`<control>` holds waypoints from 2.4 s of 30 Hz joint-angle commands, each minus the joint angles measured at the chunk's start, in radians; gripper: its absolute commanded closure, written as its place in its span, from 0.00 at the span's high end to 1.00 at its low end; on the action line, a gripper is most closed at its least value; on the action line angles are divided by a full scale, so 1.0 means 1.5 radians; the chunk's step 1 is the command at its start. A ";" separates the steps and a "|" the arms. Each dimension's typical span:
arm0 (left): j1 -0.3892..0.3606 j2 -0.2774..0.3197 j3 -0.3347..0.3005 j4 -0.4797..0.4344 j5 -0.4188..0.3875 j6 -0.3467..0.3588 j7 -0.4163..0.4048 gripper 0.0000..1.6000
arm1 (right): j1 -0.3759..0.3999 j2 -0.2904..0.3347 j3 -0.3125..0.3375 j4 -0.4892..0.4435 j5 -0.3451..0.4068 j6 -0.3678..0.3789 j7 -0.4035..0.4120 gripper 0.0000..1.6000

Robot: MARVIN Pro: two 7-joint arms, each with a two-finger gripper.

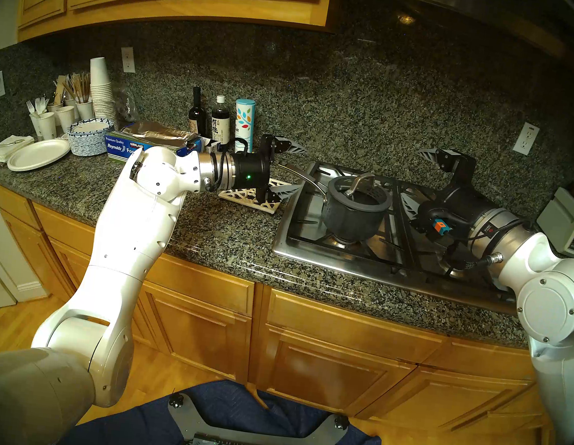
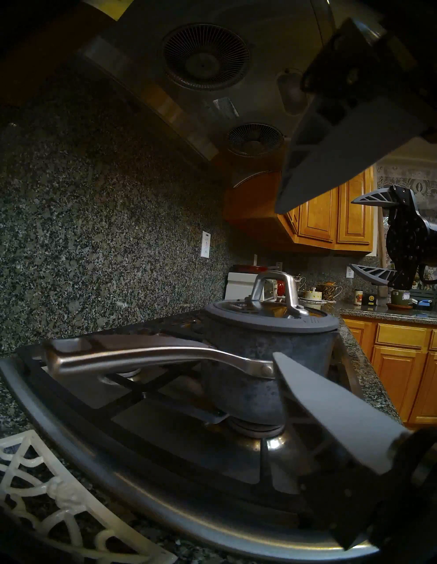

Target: Pick up the pot, put it on the stove, take off the pot lid

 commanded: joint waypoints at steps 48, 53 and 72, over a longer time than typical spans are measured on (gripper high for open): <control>-0.027 0.001 -0.001 -0.017 -0.017 -0.001 0.002 1.00 | 0.141 0.043 -0.072 0.038 0.035 -0.012 0.034 1.00; -0.027 0.001 -0.001 -0.017 -0.017 -0.001 0.002 1.00 | 0.161 0.043 -0.090 0.054 0.032 -0.016 0.030 1.00; -0.027 0.001 -0.001 -0.017 -0.018 -0.001 0.003 1.00 | 0.238 0.042 -0.161 0.128 0.022 -0.052 0.016 1.00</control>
